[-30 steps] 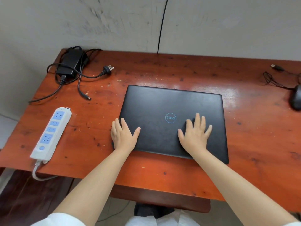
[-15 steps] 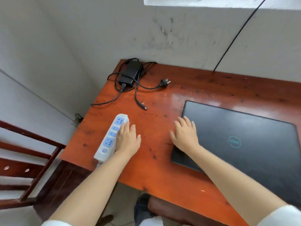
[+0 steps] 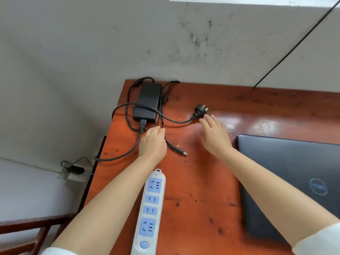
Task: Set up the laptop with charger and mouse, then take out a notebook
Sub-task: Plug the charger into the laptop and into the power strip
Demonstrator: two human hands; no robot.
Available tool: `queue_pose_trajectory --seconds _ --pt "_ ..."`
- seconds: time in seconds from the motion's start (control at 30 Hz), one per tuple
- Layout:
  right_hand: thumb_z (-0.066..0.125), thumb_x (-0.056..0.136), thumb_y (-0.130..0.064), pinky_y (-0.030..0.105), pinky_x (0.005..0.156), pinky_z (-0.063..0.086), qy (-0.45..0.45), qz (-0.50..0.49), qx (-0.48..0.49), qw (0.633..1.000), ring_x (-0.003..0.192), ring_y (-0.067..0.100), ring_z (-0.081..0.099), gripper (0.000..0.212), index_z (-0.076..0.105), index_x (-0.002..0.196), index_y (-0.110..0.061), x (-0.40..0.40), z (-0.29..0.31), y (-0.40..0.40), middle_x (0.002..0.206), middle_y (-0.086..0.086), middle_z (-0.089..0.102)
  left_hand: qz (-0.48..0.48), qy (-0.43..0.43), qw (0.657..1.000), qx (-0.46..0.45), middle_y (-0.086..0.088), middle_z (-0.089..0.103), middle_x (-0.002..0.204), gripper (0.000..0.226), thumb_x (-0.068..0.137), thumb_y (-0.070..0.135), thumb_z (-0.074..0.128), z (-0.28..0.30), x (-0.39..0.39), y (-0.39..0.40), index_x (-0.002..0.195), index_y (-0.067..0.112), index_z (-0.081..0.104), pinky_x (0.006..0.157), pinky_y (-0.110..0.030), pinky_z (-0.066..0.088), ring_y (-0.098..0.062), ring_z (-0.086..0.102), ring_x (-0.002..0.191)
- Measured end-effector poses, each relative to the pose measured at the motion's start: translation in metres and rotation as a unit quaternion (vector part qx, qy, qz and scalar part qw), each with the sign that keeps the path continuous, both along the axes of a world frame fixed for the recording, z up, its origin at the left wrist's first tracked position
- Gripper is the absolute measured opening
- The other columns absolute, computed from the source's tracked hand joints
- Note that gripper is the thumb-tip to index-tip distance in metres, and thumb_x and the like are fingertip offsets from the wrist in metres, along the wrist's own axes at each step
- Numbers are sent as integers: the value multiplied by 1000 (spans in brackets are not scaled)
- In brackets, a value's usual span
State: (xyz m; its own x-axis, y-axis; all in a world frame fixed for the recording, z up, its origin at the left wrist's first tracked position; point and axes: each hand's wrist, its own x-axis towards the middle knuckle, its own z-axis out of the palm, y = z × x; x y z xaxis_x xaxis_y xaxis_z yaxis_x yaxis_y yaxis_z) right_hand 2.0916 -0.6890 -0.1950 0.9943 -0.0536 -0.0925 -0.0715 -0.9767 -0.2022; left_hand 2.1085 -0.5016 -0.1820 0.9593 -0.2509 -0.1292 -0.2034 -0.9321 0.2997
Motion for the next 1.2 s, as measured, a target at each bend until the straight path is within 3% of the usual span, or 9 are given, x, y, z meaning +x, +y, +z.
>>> queue_pose_trajectory --seconds 0.17,0.3,0.43,0.57,0.8,0.93,1.03,1.1,1.2 --pt "48 85 -1 54 115 8 26 23 -75 997 145 29 5 59 31 139 -16 54 -4 1 157 4 15 -3 -1 1000 -10 -12 44 142 42 92 8 49 -6 0 22 134 5 43 110 -36 33 -26 34 134" --pt "50 89 -11 45 98 34 24 22 -107 994 122 36 39 30 55 118 -13 65 -3 0 135 14 42 -5 -13 999 -34 -14 46 141 41 93 8 50 -3 1 35 134 4 44 111 -38 31 -28 34 134" --pt "60 84 -29 42 80 41 -32 101 -26 994 101 35 51 29 62 103 -7 10 11 6 109 21 55 -6 -68 991 -114 -20 56 129 34 91 0 51 8 -2 31 124 -3 53 106 -41 36 -33 45 125" --pt "65 81 -28 38 74 42 56 140 28 988 84 35 58 31 64 103 -6 -74 7 25 101 21 56 -40 -82 990 -108 -20 64 117 27 87 0 55 8 -10 24 114 -3 61 98 -41 43 -35 54 114" --pt "72 74 -29 49 85 47 -10 61 77 995 92 38 64 42 65 107 -5 -111 -1 18 97 19 69 -164 -15 985 42 -8 52 137 39 90 11 54 -17 -6 -4 129 8 51 107 -39 33 -25 39 130" --pt "58 78 -23 54 87 47 -121 -52 61 989 97 41 64 34 68 97 4 -114 1 -22 98 24 70 -207 -8 973 99 -8 59 129 30 92 15 53 -18 6 -12 122 10 58 97 -38 41 -27 48 120" --pt "57 83 -17 60 100 34 -97 -148 23 984 121 45 48 37 61 112 6 -114 -7 -57 123 29 57 -229 -24 968 100 -8 67 112 23 92 18 55 -13 9 -22 110 11 66 93 -38 40 -28 56 106" --pt "54 89 -21 56 109 21 -39 -206 18 978 135 37 31 42 50 126 0 -113 -13 -82 141 22 42 -231 -35 971 53 -10 68 108 21 91 17 56 -10 6 -37 108 10 66 97 -37 37 -29 58 102" --pt "47 92 -29 52 113 10 -9 -241 14 970 142 29 17 48 39 136 -9 -113 -16 -109 151 13 28 -214 -30 976 -11 -13 68 108 22 91 16 57 -6 2 -70 109 8 65 106 -38 30 -30 59 104"
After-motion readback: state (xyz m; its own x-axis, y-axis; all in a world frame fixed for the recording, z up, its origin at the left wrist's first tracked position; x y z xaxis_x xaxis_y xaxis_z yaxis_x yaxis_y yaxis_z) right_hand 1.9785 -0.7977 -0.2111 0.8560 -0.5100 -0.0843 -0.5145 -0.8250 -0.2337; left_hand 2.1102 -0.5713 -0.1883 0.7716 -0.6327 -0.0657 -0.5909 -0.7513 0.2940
